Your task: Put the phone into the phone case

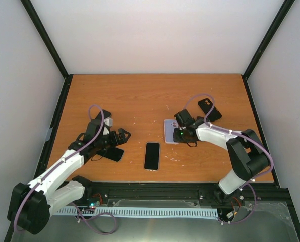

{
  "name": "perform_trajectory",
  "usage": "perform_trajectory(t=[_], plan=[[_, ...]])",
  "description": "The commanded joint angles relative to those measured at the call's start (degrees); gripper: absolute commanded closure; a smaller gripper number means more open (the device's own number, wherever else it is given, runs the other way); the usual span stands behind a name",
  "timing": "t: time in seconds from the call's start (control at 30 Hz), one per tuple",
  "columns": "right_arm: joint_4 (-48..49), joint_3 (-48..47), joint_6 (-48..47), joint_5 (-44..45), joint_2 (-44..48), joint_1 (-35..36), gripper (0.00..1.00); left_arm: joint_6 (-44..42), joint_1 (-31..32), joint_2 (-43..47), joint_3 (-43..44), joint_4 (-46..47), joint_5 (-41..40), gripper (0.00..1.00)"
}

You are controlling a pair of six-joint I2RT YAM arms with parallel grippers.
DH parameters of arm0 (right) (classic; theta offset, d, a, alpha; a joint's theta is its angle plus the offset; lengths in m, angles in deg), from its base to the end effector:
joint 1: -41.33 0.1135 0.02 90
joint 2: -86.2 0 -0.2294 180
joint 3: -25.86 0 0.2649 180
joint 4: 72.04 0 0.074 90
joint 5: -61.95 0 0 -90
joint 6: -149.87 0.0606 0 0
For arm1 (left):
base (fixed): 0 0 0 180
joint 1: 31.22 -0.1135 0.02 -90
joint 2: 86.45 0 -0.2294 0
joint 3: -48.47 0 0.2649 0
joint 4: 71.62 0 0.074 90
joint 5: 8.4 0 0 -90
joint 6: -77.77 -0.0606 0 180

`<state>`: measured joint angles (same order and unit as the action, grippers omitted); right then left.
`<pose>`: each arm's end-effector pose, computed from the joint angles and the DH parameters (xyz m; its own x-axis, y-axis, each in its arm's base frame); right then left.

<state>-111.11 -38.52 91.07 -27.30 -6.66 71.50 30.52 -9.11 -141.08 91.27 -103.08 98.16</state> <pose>0.2733 0.1580 0.0919 -0.9415 0.0518 -0.3329 -0.0122 0.9822 0.1875 0.2183 -0.1073 0.1557 -0.8419 -0.3603 -0.4018 -0.0252 0.7700 -0.6376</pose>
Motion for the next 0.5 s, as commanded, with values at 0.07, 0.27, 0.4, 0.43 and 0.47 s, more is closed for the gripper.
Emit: perform_trajectory(t=[0.07, 0.27, 0.4, 0.43, 0.47], plan=[[-2.2, 6.1, 6.5, 0.2, 5.8, 3.0, 0.97, -0.6, -0.3, -0.6, 0.2, 1.1, -0.3, 0.01], [-2.8, 8.9, 9.5, 0.2, 10.4, 4.3, 0.96, 0.0, -0.3, -0.7, 0.6, 1.5, -0.1, 0.01], [-3.4, 8.9, 9.9, 1.9, 11.1, 4.3, 0.88, -0.1, -0.3, -0.8, 0.7, 1.3, 0.1, 0.01], [-3.8, 8.6, 10.0, 2.5, 11.0, 4.4, 0.85, -0.1, -0.3, -0.7, 0.7, 1.2, 0.1, 0.00], [-4.2, 8.2, 9.9, 3.2, 11.0, 4.4, 0.82, -0.2, -0.3, -0.7, 0.7, 1.0, 0.0, 0.01]])
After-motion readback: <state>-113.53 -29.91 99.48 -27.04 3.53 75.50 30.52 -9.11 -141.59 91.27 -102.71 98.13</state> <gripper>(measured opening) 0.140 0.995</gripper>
